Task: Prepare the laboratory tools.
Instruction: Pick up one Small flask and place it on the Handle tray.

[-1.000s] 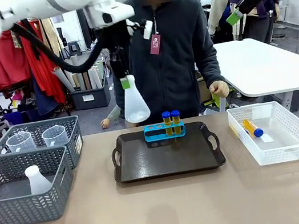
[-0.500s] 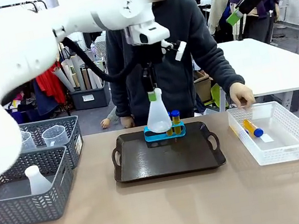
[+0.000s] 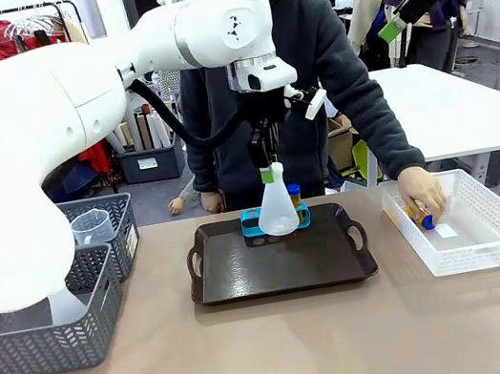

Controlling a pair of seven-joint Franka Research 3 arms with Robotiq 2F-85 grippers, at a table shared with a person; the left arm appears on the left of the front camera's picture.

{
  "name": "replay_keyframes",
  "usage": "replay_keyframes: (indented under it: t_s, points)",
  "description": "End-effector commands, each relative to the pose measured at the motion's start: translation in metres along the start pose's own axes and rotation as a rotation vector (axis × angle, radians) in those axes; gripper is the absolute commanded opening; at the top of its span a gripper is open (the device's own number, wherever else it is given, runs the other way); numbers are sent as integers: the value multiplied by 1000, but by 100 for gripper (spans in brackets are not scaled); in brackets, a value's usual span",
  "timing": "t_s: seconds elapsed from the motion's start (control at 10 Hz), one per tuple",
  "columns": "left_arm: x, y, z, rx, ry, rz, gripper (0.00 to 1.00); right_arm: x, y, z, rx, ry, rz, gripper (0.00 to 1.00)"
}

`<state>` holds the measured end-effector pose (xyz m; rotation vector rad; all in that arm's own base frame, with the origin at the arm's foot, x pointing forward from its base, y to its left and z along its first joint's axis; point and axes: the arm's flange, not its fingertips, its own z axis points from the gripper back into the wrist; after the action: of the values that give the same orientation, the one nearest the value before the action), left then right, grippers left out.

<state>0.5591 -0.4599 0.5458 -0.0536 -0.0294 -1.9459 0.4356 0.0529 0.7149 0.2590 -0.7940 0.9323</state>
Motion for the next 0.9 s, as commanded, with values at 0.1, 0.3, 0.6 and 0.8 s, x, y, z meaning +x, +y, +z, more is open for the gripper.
replay_keyframes:
  t_s: [0.1, 0.3, 0.6, 0.8]
  points:
    - [1, -2, 2, 15, 2, 25, 0, 0, 0, 1, 3, -5, 7, 100]
    - [1, -2, 2, 15, 2, 25, 0, 0, 0, 1, 3, -5, 7, 100]
    - [14, 7, -9, -15, 6, -41, 0, 0, 0, 1, 3, -5, 7, 100]
    - [29, 20, -21, -17, 0, -59, 0, 0, 0, 1, 3, -5, 7, 100]
